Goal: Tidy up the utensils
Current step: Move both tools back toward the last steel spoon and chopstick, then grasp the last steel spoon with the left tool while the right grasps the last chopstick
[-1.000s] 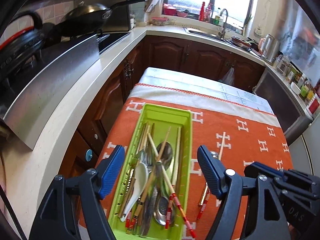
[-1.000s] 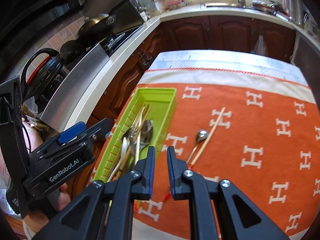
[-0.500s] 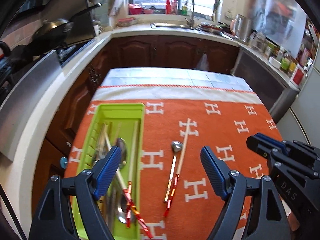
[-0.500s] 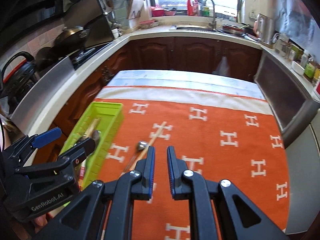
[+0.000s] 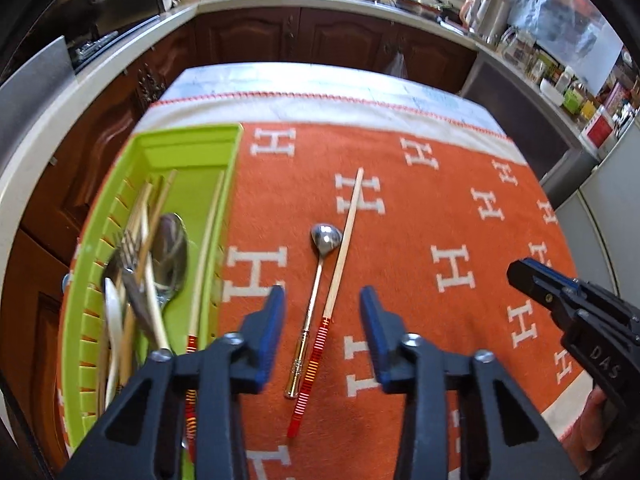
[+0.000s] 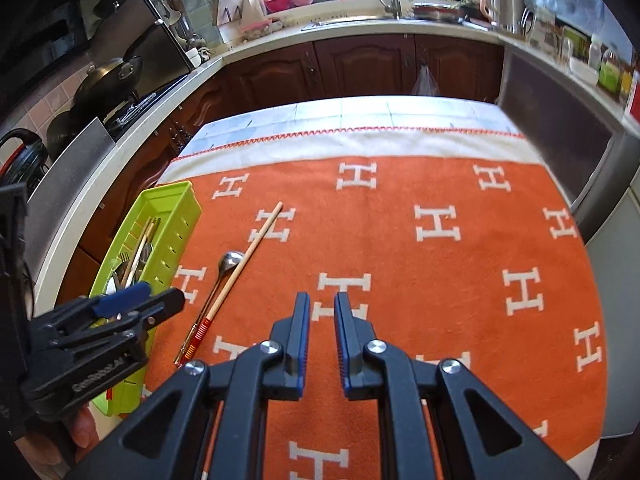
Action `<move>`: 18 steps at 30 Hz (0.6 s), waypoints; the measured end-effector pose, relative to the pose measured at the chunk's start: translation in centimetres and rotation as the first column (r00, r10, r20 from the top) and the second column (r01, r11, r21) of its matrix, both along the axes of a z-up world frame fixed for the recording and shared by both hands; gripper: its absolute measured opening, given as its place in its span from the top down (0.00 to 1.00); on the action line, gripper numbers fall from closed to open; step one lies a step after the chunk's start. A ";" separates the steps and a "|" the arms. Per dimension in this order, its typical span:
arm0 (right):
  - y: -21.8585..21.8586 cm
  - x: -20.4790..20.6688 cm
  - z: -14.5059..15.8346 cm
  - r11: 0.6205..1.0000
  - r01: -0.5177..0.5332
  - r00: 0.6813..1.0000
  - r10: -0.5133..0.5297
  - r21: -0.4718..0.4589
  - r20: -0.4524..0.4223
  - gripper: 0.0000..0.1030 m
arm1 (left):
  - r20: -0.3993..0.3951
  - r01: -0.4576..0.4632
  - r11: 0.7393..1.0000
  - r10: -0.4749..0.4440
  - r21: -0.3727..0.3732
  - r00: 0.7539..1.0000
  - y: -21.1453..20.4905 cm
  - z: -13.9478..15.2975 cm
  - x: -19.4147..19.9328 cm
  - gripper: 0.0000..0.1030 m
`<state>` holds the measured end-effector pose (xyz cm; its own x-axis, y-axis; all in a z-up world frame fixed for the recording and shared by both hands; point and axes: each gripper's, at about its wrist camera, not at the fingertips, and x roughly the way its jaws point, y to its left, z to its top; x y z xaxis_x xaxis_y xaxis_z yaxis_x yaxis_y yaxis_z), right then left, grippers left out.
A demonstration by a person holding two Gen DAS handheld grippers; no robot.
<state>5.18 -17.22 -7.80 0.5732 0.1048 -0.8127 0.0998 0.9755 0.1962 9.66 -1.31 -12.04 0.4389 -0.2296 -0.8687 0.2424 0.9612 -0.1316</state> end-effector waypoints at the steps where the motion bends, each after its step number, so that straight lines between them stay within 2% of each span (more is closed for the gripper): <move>1: -0.1 0.1 -0.2 1.000 -0.001 1.000 0.001 0.007 -0.002 0.88 | -0.005 0.004 1.000 -0.004 0.007 1.000 -0.1 -0.3 0.2 0.78; 2: -0.2 0.2 -0.5 1.000 -0.002 1.000 0.002 0.015 -0.004 0.88 | -0.012 0.005 1.000 -0.005 0.015 1.000 -0.2 -0.8 0.4 0.84; 6: -0.6 0.3 -1.4 0.999 -0.007 1.000 0.008 0.038 -0.010 0.88 | -0.033 -0.001 1.000 0.002 0.031 0.999 -0.4 -2.0 1.4 0.89; 15: -1.5 0.7 -2.8 0.998 -0.008 1.000 0.009 0.068 -0.027 0.88 | -0.101 -0.024 0.999 0.027 0.035 0.995 -1.0 -4.2 4.6 0.89; 18: -1.7 0.7 -2.9 0.997 -0.009 1.000 0.011 0.076 -0.028 0.88 | -0.088 -0.030 0.998 0.035 0.051 0.995 -1.5 -4.3 5.3 0.89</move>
